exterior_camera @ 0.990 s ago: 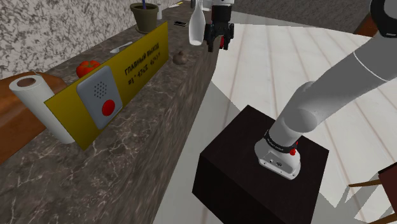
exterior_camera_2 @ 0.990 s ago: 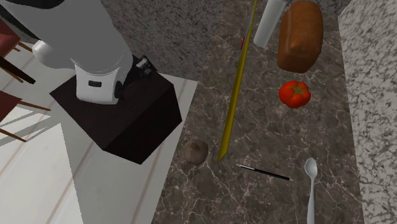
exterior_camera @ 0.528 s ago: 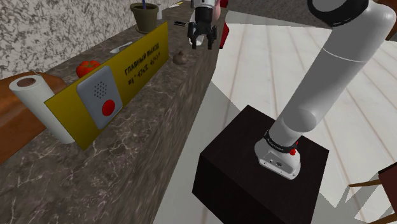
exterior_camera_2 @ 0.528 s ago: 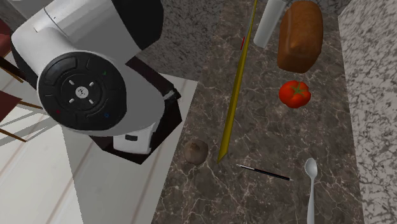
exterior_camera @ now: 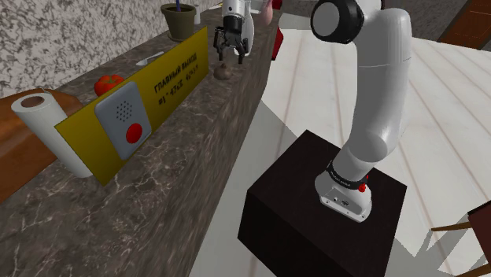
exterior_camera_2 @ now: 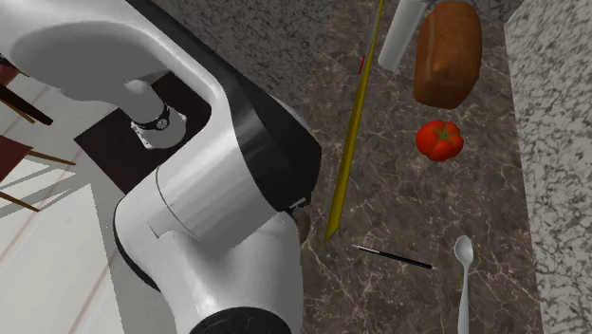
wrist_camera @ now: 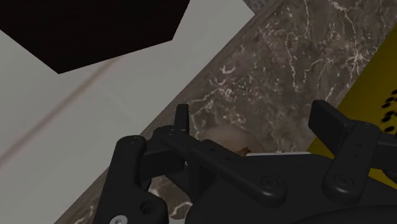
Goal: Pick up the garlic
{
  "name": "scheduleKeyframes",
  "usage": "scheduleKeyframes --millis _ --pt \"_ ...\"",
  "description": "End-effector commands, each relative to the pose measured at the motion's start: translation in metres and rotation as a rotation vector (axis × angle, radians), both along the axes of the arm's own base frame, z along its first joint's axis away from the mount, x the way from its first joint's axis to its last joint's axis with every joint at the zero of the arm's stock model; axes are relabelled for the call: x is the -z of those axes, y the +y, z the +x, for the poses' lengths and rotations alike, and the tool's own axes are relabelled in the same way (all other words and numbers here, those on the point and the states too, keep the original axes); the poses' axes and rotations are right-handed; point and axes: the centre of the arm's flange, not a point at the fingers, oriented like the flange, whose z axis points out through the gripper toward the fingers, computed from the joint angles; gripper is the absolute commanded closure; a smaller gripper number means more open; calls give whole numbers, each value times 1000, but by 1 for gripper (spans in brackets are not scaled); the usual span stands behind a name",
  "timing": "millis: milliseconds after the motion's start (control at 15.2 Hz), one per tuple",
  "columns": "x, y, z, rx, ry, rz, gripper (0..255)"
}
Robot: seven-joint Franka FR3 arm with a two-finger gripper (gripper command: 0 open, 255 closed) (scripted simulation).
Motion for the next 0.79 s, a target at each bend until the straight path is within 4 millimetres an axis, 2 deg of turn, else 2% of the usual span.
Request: scheduleKeyframes --millis 0,66,528,660,726 --pt "18 -7 26 13 28 37 0" --pt "23 -8 34 17 36 47 0" --pt "60 -8 34 17 36 47 0" --pt "63 -8 34 17 36 47 0" --pt "63 -8 34 18 36 47 255"
